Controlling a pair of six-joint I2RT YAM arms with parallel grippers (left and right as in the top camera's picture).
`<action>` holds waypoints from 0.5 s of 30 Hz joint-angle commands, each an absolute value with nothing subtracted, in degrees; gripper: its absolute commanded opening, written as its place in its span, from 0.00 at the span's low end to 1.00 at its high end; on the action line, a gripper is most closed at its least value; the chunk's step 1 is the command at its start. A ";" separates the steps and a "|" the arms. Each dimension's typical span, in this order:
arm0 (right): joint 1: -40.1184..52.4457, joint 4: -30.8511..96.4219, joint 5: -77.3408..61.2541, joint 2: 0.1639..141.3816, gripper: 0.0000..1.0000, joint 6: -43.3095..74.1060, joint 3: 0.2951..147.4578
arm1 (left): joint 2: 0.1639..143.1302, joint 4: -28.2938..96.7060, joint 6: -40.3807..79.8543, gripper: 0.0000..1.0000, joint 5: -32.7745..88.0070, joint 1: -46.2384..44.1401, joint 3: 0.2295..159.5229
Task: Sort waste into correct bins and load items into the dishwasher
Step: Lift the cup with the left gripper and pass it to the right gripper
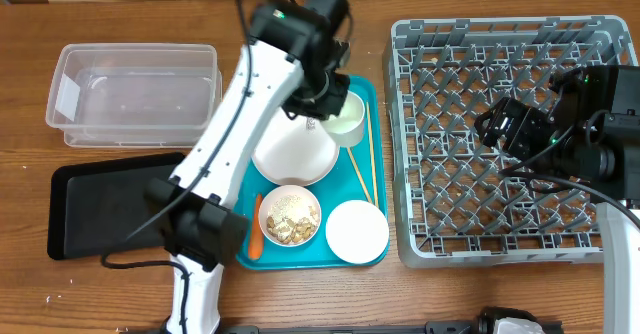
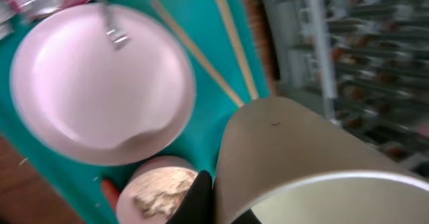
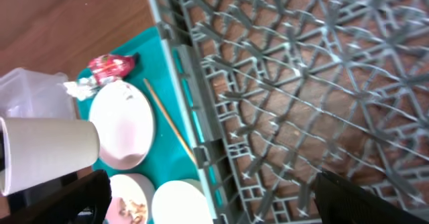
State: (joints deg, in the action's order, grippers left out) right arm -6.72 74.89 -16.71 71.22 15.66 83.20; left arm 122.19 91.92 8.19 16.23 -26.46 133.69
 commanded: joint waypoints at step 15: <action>0.56 58.98 -64.16 70.41 0.86 7.42 84.82 | 121.75 92.55 -24.23 0.04 87.48 -16.21 136.59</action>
